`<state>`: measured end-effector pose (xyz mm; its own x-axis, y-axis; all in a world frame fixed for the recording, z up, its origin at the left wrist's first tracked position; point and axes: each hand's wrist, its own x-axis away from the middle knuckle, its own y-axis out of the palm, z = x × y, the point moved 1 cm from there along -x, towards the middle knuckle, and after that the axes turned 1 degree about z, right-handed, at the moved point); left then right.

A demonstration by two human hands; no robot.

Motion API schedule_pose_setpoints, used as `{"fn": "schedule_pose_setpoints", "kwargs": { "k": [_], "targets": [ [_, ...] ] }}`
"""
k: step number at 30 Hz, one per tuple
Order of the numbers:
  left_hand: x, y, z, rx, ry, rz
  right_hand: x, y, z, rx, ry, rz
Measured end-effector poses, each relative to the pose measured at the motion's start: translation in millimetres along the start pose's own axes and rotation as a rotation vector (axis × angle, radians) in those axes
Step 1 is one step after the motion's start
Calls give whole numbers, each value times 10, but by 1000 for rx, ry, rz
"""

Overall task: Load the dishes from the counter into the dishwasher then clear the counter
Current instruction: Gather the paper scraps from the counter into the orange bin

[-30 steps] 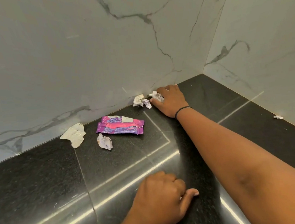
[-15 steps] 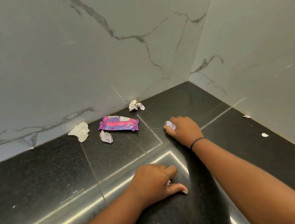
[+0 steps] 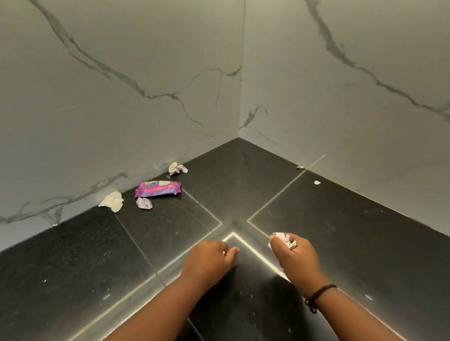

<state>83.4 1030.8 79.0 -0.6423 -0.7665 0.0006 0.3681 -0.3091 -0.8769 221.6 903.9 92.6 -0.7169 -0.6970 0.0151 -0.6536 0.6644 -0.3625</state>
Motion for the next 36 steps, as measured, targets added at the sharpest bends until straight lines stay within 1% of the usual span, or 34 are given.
{"fn": "schedule_pose_setpoints", "kwargs": {
  "k": [1,2,3,4,5,6,7,8,10,14,16,19,21,23,25,27,28,30,33,34,35,36],
  "targets": [
    [142,-38,126,155,-57,6,119,-28,-52,-97,33,-3],
    [307,-73,259,394,-138,19,248,-43,-99,-197,78,-17],
    [483,-127,380,706,-254,53,368,-34,-140,-298,138,-40],
    [640,-152,462,1014,-402,49,486,19,-165,-393,210,-69],
    [818,-160,550,1268,-529,-31,617,62,-172,-483,269,-104],
    [962,-134,590,1448,-604,-114,746,122,-191,-558,315,-141],
    [1115,-132,643,1547,-650,-152,881,171,-211,-624,351,-177],
    [1230,-108,649,1600,-678,-148,1018,217,-236,-687,381,-212],
    [1470,-80,625,1671,-704,-96,1262,299,-238,-767,453,-247],
    [2003,-18,524,1811,-733,-21,1778,381,-135,-750,540,-216],
    [2320,-2,465,1838,-755,-33,2091,389,-109,-799,552,-172],
    [2800,-14,406,1904,-796,-91,2576,405,-58,-857,610,-174],
    [3131,-22,353,1899,-851,-105,2906,468,29,-925,685,-195],
    [3442,32,274,1857,-900,-82,3211,564,136,-964,793,-204],
    [3665,108,181,1816,-964,-70,3437,682,354,-1011,910,-148],
    [3772,295,49,1820,-978,-94,3585,849,691,-1006,1015,-114],
    [3812,442,-4,1809,-987,-116,3628,930,923,-970,1059,-114],
    [3884,883,-203,1816,-1070,-124,3703,1041,1376,-957,1142,-70],
    [3953,1725,-537,1815,-1229,-154,3777,1139,1931,-1050,1240,25],
    [3926,2044,-653,1809,-1254,-178,3746,1209,2195,-1021,1255,70],
    [3946,2426,-812,1807,-1310,-143,3770,1305,2537,-1007,1220,143],
    [3955,2793,-989,1761,-1353,-116,3712,1428,2845,-945,1192,171]
  ]
}}
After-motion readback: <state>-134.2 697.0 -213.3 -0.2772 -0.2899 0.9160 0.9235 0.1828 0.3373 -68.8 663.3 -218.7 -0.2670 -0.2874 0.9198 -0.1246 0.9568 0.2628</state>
